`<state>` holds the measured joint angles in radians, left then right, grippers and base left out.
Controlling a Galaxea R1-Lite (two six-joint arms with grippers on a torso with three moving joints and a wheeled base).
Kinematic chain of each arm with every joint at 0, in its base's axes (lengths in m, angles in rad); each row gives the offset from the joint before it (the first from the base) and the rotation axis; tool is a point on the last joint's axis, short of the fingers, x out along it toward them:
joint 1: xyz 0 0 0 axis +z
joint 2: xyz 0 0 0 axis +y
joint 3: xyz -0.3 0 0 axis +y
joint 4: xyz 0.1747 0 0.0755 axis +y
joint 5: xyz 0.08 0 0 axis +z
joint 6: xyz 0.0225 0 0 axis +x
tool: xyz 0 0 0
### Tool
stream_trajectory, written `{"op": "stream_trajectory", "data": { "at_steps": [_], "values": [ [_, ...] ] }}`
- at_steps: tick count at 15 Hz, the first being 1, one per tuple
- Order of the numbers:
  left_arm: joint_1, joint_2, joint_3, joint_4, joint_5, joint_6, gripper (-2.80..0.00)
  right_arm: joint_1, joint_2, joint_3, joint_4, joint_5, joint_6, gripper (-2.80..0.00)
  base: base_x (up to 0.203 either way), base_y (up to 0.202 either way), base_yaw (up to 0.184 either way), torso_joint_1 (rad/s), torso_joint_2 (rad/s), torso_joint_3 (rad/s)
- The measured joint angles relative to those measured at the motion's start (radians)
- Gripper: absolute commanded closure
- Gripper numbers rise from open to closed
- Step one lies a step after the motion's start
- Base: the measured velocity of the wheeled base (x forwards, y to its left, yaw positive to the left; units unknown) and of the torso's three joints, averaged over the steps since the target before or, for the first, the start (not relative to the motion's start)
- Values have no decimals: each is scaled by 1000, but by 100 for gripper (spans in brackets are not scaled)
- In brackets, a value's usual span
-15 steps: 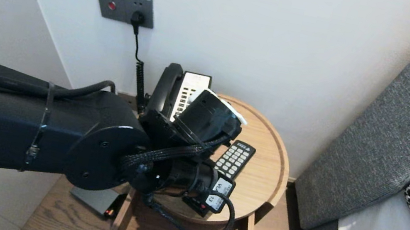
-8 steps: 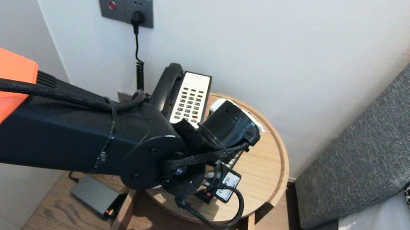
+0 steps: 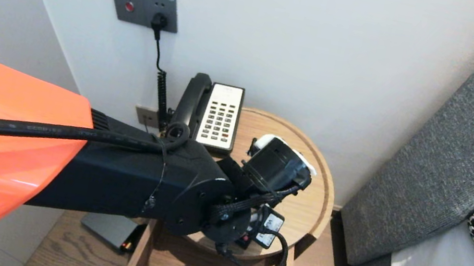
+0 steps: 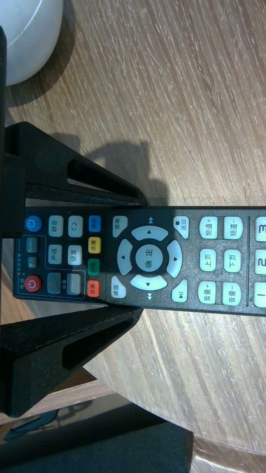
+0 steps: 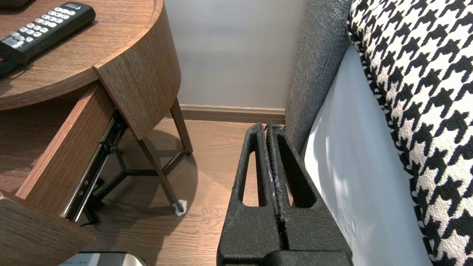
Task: Take the remote control out of the drawer one by one and place them on the table
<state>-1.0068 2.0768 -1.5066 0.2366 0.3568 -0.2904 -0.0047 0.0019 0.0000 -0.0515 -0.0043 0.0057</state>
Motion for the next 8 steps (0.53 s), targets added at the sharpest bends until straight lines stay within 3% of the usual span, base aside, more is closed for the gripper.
{"op": "stream_trajectory", "data": {
  "at_steps": [5,6,8],
  "values": [
    [0,4,-2,1,-9,-2,0,0,0,0,0,0,0,0,0,0,0,0,0,0],
    [0,3,-3,1,-8,-7,-280,0,0,0,0,0,0,0,0,0,0,0,0,0],
    [0,3,-3,3,-10,-12,-280,0,0,0,0,0,0,0,0,0,0,0,0,0]
  ]
}}
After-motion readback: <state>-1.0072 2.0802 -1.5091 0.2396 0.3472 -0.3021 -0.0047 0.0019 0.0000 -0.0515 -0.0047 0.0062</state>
